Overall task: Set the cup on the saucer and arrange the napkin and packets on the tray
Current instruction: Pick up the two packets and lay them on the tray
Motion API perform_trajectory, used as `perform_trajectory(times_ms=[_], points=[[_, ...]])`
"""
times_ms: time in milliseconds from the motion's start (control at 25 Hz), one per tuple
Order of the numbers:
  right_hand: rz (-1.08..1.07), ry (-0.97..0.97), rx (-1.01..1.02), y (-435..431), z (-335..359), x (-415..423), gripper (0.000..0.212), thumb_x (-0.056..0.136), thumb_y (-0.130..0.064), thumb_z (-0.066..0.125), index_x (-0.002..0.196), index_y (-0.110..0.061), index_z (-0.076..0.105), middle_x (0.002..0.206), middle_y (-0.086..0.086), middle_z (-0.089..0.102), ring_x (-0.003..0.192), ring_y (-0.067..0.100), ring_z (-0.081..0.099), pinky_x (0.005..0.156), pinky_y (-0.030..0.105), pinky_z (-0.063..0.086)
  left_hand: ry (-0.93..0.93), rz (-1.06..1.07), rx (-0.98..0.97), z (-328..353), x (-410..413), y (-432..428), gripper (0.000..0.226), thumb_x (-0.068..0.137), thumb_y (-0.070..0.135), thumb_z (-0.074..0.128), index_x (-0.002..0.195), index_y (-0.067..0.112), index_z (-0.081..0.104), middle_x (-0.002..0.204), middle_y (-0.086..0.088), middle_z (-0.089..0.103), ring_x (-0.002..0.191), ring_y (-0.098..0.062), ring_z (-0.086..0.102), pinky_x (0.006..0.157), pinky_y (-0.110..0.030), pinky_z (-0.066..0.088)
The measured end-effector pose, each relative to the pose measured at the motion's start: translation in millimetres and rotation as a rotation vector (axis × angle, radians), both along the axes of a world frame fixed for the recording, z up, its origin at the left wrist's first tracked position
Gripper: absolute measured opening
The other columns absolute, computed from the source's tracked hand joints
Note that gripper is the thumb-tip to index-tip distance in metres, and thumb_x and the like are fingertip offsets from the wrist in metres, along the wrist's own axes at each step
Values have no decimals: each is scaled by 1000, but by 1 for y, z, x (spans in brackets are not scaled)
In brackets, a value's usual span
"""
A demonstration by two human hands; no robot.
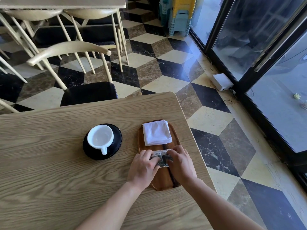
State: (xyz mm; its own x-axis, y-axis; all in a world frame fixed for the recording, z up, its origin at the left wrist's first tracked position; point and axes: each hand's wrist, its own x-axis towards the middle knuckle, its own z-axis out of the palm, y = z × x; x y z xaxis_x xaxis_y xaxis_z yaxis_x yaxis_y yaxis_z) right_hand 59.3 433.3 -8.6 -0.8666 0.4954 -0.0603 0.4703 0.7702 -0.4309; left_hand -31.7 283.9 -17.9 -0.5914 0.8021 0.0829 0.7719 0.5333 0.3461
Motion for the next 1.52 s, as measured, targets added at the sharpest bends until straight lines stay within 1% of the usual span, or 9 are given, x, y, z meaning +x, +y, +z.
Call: perform_trajectory(times_ms=[280, 520, 760, 1040, 1280, 1520], points=[[-13, 1, -14, 2, -1, -1, 17, 85, -16, 68, 102, -19, 67, 107, 0, 55, 101, 24, 54, 74, 33, 50, -15, 10, -16, 3, -1, 1, 15, 84, 31, 68, 97, 23, 69, 98, 2, 57, 91, -17, 53, 76, -34, 51], [-14, -24, -13, 2, 0, -2, 15, 86, -18, 65, 101, -19, 65, 106, -1, 53, 101, 23, 53, 73, 37, 52, -26, 11, -23, 3, -1, 2, 16, 83, 30, 70, 98, 23, 70, 99, 3, 57, 92, -17, 53, 77, -35, 52], [-16, -17, -23, 3, -1, -4, 17, 86, -18, 66, 103, -20, 66, 108, -1, 53, 102, 22, 52, 73, 32, 48, -25, 10, -46, 3, -2, 4, 17, 84, 32, 68, 100, 24, 69, 102, 4, 57, 93, -17, 53, 77, -34, 51], [-15, -13, -19, 4, 0, -4, 20, 86, -20, 69, 106, -22, 66, 110, -2, 53, 105, 21, 53, 71, 32, 51, -58, 19, -9, 3, -2, 4, 22, 83, 32, 70, 104, 25, 67, 101, 5, 57, 93, -15, 54, 77, -33, 52], [-42, -43, -21, 4, 3, -5, 21, 86, -30, 67, 106, -25, 64, 113, -5, 53, 109, 18, 50, 70, 34, 53, -90, 39, 13, 7, -2, 4, 22, 85, 24, 65, 108, 24, 67, 101, 5, 57, 92, -14, 54, 78, -32, 53], [-26, -46, -24, 5, 8, -9, 25, 86, -31, 64, 110, -23, 62, 115, -5, 55, 111, 19, 51, 75, 35, 53, -130, 46, 14, 17, -4, 3, 39, 87, 15, 60, 124, 26, 61, 102, 4, 57, 92, -16, 53, 80, -32, 52]])
